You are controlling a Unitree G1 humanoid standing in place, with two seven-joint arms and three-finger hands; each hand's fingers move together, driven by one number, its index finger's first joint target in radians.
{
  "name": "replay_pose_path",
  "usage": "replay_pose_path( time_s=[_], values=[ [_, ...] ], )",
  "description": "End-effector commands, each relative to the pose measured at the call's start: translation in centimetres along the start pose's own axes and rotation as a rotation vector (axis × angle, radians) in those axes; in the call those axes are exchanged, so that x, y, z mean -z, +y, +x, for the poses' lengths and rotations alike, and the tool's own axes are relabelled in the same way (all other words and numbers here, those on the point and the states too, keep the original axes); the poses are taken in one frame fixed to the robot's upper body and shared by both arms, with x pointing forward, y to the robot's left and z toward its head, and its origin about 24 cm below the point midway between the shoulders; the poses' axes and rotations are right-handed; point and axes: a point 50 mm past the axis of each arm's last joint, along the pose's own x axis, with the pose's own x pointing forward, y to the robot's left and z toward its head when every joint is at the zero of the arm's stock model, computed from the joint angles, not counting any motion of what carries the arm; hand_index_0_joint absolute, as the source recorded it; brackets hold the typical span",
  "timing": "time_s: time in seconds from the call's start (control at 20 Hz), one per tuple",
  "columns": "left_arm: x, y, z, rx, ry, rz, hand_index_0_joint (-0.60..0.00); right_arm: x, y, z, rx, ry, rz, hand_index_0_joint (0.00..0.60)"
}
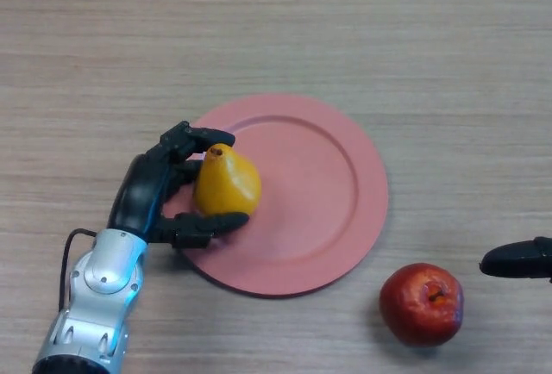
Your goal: Pick up the yellow pear and place it on the plate
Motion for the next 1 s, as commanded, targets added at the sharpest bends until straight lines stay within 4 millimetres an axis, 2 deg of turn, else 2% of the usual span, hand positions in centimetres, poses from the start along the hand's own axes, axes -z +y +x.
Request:
replay_pose_path(
  time_s=[0.05, 0.25, 0.45, 0.6, 0.85, 1.0],
  values=[
    [-3.8, 2.1, 0.6, -0.094, -0.182, 0.061, 0.000, -2.8, -0.9, -0.5, 0.047, -0.179, -0.103, 0.000],
    [-5.9, 2.4, -0.3, -0.074, -0.299, 0.148, 0.000, -2.8, -0.7, -0.1, 0.042, -0.189, -0.104, 0.000],
    [-8.2, 3.4, -1.9, -0.110, -0.377, 0.122, 0.000, -2.3, -0.3, 0.4, 0.011, -0.170, -0.069, 0.000],
    [-10.2, 5.2, -3.6, -0.155, -0.422, 0.073, 0.000, -2.2, -0.1, 0.8, 0.005, -0.170, -0.062, 0.000],
    [-10.8, 8.4, -6.6, -0.231, -0.389, 0.041, 0.000, -2.1, 0.1, 1.1, -0.017, -0.169, -0.040, 0.000],
    [-9.9, 9.0, -8.3, -0.179, -0.278, -0.008, 0.000, -2.1, 0.3, 1.3, -0.049, -0.188, -0.055, 0.000]
  ],
)
